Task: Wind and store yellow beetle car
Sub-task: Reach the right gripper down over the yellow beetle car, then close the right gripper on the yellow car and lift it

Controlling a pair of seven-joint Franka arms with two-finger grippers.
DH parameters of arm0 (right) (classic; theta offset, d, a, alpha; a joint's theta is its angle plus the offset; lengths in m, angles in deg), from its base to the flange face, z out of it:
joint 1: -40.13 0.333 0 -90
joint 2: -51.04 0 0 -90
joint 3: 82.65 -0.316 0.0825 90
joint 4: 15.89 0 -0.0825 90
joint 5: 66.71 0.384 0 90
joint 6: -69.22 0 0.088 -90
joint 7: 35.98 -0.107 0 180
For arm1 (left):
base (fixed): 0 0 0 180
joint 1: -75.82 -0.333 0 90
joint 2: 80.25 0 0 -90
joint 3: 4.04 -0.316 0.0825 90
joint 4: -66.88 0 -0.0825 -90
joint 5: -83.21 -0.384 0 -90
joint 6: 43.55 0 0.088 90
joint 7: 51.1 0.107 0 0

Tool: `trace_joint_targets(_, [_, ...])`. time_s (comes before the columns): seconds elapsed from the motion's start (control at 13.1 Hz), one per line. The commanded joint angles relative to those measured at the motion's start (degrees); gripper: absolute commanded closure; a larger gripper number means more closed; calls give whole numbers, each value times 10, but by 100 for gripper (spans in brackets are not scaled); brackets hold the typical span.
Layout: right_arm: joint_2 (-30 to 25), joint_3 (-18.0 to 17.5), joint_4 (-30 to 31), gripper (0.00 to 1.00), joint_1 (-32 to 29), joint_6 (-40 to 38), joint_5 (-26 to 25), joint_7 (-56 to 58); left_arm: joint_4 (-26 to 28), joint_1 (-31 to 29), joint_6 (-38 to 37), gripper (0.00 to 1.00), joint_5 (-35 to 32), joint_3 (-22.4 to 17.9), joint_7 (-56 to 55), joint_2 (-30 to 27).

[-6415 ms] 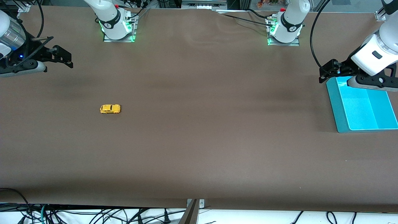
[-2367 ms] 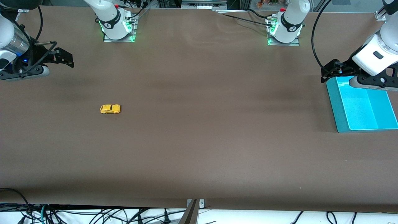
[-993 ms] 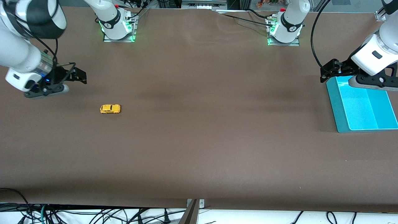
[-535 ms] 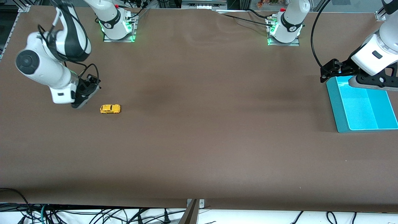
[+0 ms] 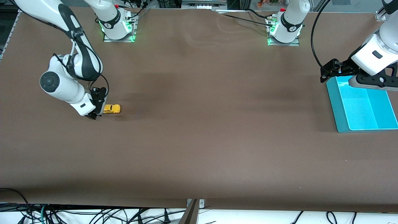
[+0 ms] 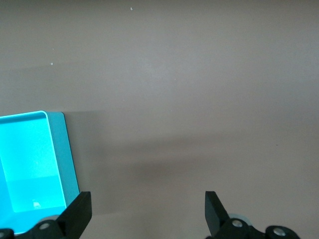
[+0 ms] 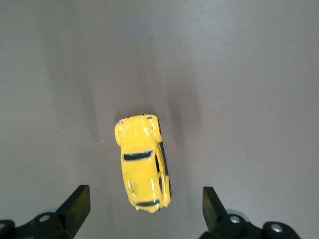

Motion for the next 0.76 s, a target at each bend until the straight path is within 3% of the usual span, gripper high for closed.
trace_joint_targets(0.0, [-4,-4,44,0,-7,56,1,25,-10,1,-11,0,-15,1,9,-1])
trace_joint_targets(0.23, [-4,-4,66,1,-9,87,2,32,-10,1,-11,0,-15,1,9,-1])
trace_joint_targets(0.31, [-1,-4,68,11,-11,94,2,33,-10,1,-11,0,-15,1,9,-1])
trace_joint_targets(0.53, [1,-5,68,60,-12,98,1,37,-10,1,-11,0,-15,1,9,-1])
trace_joint_targets(0.69, [6,-5,68,76,-12,103,-1,38,-10,1,-11,0,-15,1,9,-1])
